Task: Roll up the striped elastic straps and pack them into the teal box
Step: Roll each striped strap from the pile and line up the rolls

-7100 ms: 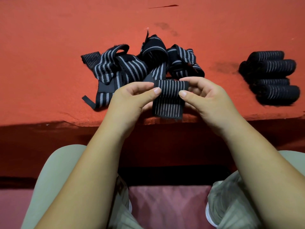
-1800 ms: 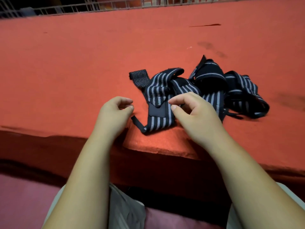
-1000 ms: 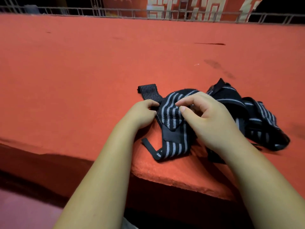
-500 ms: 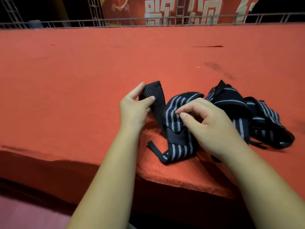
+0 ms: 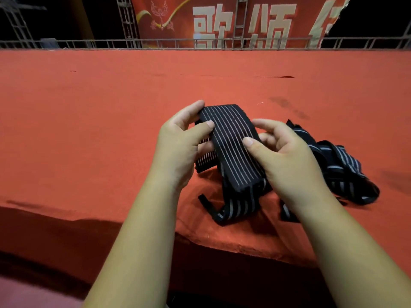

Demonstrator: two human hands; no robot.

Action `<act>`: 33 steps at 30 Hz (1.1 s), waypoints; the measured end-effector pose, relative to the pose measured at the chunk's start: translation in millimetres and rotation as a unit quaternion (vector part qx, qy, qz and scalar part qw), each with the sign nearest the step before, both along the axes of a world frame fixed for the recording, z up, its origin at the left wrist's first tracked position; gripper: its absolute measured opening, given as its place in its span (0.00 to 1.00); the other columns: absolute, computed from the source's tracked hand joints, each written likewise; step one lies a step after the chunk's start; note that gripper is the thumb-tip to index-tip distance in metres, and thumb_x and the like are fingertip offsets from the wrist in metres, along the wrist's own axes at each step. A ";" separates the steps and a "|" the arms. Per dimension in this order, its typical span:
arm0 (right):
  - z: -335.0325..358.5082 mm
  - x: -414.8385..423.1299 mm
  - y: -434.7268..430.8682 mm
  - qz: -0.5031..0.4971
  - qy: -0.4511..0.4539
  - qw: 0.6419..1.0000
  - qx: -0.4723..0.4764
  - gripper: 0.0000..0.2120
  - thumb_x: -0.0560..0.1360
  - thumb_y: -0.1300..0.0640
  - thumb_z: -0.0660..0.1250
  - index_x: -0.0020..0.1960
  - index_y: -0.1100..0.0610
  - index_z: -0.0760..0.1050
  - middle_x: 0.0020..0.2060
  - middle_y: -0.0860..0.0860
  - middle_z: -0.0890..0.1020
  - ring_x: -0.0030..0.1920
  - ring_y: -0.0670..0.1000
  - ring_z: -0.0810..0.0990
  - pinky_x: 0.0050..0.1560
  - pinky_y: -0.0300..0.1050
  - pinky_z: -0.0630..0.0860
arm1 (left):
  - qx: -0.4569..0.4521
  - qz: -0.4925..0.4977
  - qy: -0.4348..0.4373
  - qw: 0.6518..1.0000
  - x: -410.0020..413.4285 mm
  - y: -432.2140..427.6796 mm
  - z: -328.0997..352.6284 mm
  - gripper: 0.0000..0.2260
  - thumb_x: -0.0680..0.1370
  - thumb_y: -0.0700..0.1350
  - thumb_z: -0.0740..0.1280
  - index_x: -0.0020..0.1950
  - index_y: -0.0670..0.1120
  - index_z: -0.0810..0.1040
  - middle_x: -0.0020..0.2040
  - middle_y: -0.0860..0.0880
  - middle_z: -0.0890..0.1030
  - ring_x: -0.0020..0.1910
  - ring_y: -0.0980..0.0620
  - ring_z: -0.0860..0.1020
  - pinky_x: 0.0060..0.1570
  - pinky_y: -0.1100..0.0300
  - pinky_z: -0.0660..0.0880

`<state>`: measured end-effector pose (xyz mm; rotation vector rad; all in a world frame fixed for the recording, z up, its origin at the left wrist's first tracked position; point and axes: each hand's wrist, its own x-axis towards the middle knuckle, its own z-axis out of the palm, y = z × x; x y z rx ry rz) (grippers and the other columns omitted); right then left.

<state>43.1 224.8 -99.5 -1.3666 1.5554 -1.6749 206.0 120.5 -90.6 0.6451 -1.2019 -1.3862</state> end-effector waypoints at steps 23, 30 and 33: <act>-39.6 -56.5 57.8 -0.012 0.206 0.954 0.217 0.08 0.79 0.39 0.72 0.48 0.43 0.83 0.43 0.38 0.86 0.43 0.38 0.82 0.46 0.41 0.76 | -0.068 0.090 -0.537 0.836 -14.6 -56.9 -91.8 0.21 0.84 0.48 0.70 0.77 0.49 0.76 0.73 0.46 0.80 0.74 0.44 0.76 0.75 0.48 0.71; -48.9 -57.1 49.1 -0.035 0.243 0.944 0.223 0.08 0.79 0.39 0.71 0.47 0.41 0.83 0.43 0.37 0.86 0.43 0.36 0.81 0.45 0.40 0.75 | -0.065 0.150 -0.563 0.810 -14.0 -82.3 -102.0 0.12 0.85 0.41 0.68 0.67 0.48 0.85 0.65 0.45 0.86 0.67 0.43 0.81 0.63 0.55 0.74; -46.4 -57.7 48.4 -0.046 0.240 0.946 0.213 0.08 0.80 0.40 0.70 0.46 0.41 0.83 0.43 0.38 0.85 0.41 0.37 0.80 0.42 0.41 0.73 | -0.064 0.158 -0.552 0.817 -11.4 -79.5 -97.1 0.12 0.81 0.39 0.68 0.60 0.49 0.88 0.57 0.46 0.88 0.60 0.44 0.83 0.59 0.55 0.77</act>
